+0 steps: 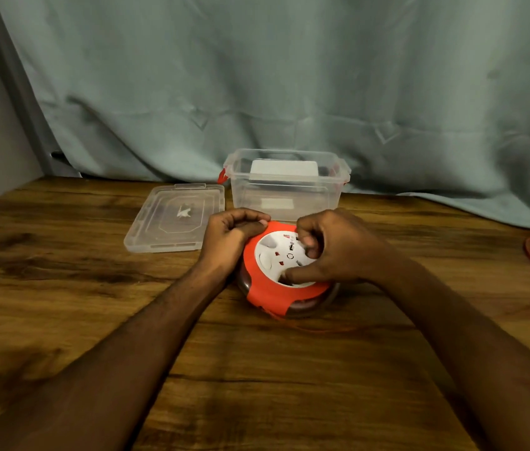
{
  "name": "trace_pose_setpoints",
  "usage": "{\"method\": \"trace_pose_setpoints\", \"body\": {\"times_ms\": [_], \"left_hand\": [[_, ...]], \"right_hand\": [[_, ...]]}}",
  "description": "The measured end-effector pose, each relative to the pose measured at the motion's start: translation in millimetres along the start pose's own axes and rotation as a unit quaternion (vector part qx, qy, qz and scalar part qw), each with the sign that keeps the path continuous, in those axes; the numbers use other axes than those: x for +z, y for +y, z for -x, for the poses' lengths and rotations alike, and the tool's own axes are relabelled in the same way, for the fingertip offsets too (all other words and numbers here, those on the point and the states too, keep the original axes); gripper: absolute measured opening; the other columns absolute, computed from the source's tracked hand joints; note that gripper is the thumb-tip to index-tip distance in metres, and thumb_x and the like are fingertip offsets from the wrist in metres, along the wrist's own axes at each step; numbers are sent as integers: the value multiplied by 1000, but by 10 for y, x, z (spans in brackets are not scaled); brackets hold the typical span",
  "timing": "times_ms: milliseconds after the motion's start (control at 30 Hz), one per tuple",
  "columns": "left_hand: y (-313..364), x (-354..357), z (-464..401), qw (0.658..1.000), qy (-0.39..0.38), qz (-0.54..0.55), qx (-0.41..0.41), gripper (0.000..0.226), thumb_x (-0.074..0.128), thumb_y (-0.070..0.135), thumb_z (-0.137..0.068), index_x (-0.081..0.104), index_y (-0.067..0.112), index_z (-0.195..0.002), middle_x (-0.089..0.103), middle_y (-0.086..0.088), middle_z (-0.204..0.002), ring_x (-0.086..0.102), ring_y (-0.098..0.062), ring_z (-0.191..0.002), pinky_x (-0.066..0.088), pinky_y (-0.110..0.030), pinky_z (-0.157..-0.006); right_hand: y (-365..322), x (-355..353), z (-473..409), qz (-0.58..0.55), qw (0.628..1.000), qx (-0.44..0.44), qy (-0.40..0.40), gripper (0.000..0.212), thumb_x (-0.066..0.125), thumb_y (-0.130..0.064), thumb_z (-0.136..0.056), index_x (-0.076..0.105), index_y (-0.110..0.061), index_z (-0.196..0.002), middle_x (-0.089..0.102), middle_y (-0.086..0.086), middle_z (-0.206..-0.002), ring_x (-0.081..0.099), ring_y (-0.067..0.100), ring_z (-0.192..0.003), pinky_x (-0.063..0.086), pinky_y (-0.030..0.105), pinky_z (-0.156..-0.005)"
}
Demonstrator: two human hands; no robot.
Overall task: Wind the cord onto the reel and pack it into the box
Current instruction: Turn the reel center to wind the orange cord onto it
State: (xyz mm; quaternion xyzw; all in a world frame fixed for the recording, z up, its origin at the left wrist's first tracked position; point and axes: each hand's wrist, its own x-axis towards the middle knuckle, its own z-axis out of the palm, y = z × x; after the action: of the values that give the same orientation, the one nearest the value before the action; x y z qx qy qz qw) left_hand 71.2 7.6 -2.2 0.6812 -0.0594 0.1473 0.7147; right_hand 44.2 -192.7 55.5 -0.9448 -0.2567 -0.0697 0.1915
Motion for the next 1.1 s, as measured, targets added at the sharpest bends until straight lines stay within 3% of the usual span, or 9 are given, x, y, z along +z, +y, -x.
{"method": "trace_pose_setpoints", "body": {"times_ms": [133,300,433,533,633,800,900,1000,1100], "left_hand": [[3,5,2,1000,6,5,1,16,65,-4,-87,74,-5,-100,76,-15,-94,71,-21,-81,60,-31,-75],[-31,-19,-18,1000,17,9,0,15,65,-1,-89,74,-2,-101,76,-14,-97,72,-22,-86,60,-34,-76],[-35,-20,-29,1000,18,18,-2,14,67,-1,-88,75,-1,-100,77,-15,-97,72,-23,-86,59,-34,-77],[-26,-14,-25,1000,21,18,-10,14,69,2,-88,76,-1,-100,78,-14,-97,73,-23,-85,59,-33,-76],[-11,-19,-15,999,14,31,-22,16,69,6,-89,76,0,-102,78,-15,-99,74,-24,-87,58,-34,-78],[37,-1,-7,993,-88,42,-61,29,62,7,-93,72,7,-119,76,-17,-112,72,-32,-105,57,-42,-93],[15,35,-15,993,-99,-5,-62,27,58,7,-97,72,10,-119,75,-14,-114,71,-32,-109,55,-48,-99],[8,42,-19,996,-65,-31,-54,25,54,9,-100,76,10,-112,76,-12,-110,71,-32,-107,55,-50,-100],[11,32,-12,996,-52,-42,-54,26,53,7,-100,76,8,-111,76,-11,-110,71,-33,-106,57,-48,-96]], "right_hand": [[-56,130,-18,56,997,-14,46,61,74,-72,-68,47,-18,-55,51,-4,-52,46,9,-55,33,28,-59],[-85,247,-31,100,988,-49,102,60,66,-69,-79,47,-18,-54,45,-6,-51,44,9,-55,41,33,-59],[31,125,-4,19,989,-105,102,16,73,-37,-79,64,-27,-88,61,-15,-78,53,-1,-64,40,25,-57],[146,57,-29,15,995,-96,27,40,74,-21,-79,62,-33,-116,49,-20,-107,48,-7,-75,36,17,-60],[203,34,-58,3,995,-95,-20,54,76,-15,-79,60,-36,-126,49,-22,-117,48,-9,-78,38,15,-62],[254,-28,-60,-13,996,-79,-41,57,78,-12,-80,63,-39,-129,56,-39,-84,53,-23,-75,39,8,-56],[275,-56,-58,-58,995,-63,-59,52,83,-17,-79,62,-41,-121,62,-33,-94,63,-12,-86,55,16,-61],[258,-85,-35,-95,992,-48,-69,45,87,-20,-76,56,-36,-104,66,-24,-92,67,-2,-82,55,18,-55],[213,-84,-31,-82,993,-33,-71,45,90,-30,-72,51,-36,-93,68,-8,-115,71,17,-101,65,32,-61]]}}
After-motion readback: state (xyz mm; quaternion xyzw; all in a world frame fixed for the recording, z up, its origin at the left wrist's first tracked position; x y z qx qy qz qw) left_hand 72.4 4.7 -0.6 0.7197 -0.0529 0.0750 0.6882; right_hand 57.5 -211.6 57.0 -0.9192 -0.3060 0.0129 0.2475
